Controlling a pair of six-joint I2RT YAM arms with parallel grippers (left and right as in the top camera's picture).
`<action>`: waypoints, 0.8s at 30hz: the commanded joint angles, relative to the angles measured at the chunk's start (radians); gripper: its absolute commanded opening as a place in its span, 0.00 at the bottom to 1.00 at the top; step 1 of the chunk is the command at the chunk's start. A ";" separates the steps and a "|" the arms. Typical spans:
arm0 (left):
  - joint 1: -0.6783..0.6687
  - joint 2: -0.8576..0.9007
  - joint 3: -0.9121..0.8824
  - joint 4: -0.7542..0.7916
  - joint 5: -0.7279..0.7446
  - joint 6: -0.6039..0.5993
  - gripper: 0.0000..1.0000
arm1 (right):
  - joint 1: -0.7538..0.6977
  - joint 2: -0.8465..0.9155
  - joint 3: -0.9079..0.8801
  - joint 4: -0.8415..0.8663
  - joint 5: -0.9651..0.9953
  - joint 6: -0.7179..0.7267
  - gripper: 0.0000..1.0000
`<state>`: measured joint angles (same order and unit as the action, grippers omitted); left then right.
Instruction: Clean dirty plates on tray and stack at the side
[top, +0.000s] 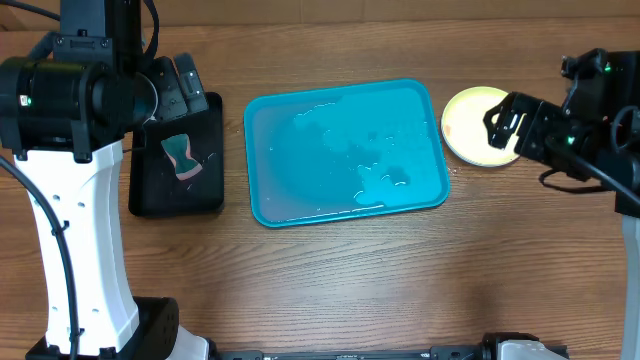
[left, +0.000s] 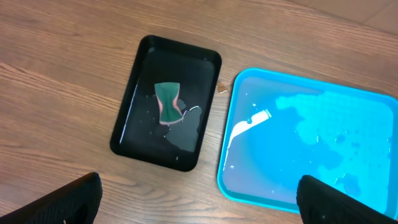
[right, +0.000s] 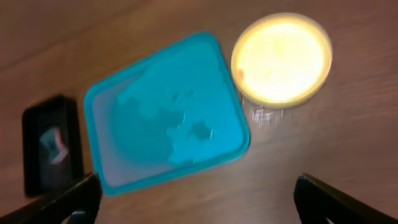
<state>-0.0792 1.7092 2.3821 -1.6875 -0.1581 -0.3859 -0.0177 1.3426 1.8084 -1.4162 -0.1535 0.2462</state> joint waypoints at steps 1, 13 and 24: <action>-0.006 0.005 0.001 -0.002 -0.005 -0.003 1.00 | 0.006 -0.046 -0.060 0.104 0.067 -0.056 1.00; -0.006 0.005 0.001 -0.002 -0.005 -0.003 1.00 | 0.006 -0.610 -0.909 0.999 0.067 -0.173 1.00; -0.006 0.005 0.001 -0.002 -0.005 -0.003 1.00 | 0.005 -1.043 -1.494 1.411 0.071 -0.172 1.00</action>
<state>-0.0792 1.7092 2.3814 -1.6875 -0.1581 -0.3859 -0.0170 0.3786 0.4088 -0.0410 -0.0952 0.0925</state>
